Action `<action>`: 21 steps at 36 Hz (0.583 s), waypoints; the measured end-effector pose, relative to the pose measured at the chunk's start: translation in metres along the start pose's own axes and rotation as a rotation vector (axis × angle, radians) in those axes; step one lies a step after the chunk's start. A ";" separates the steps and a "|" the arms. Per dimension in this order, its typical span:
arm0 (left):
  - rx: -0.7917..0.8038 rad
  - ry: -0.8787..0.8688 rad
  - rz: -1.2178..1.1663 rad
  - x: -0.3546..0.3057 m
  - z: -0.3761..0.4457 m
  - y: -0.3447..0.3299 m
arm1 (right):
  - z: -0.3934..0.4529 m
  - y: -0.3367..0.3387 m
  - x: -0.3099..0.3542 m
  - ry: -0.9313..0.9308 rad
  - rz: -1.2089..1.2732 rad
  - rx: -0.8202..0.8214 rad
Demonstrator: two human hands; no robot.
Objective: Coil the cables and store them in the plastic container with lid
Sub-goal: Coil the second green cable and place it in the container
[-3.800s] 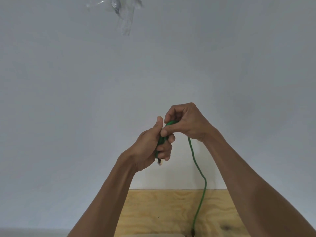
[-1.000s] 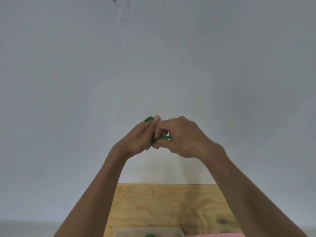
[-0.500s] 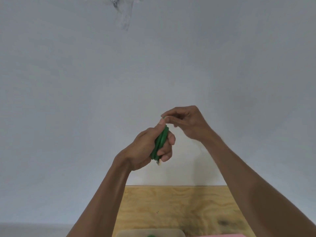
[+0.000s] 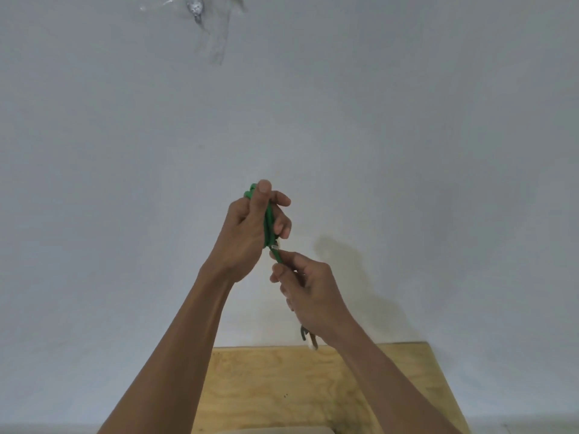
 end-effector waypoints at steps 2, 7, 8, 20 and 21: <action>-0.056 -0.007 -0.016 0.005 0.000 0.004 | -0.002 -0.003 0.005 -0.003 -0.074 0.036; -0.184 0.010 -0.104 0.013 -0.002 0.012 | -0.004 -0.004 0.013 -0.008 -0.352 0.134; -0.213 0.026 -0.162 0.013 -0.001 0.013 | -0.004 -0.005 0.015 -0.003 -0.393 0.145; -0.035 0.072 0.187 0.020 -0.010 0.016 | -0.010 0.002 0.073 0.152 -0.966 0.232; -0.013 0.087 0.271 0.023 -0.011 0.014 | -0.009 0.003 0.082 0.189 -1.100 0.231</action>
Point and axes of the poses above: each hand's wrist, its own z-axis towards the middle knuckle, its own y-axis out of the back of the hand, x = y × z, the point moved 6 cm from there along z, towards the middle knuckle, and after that the axes turned 3 degrees about z, right-handed, at the moved point
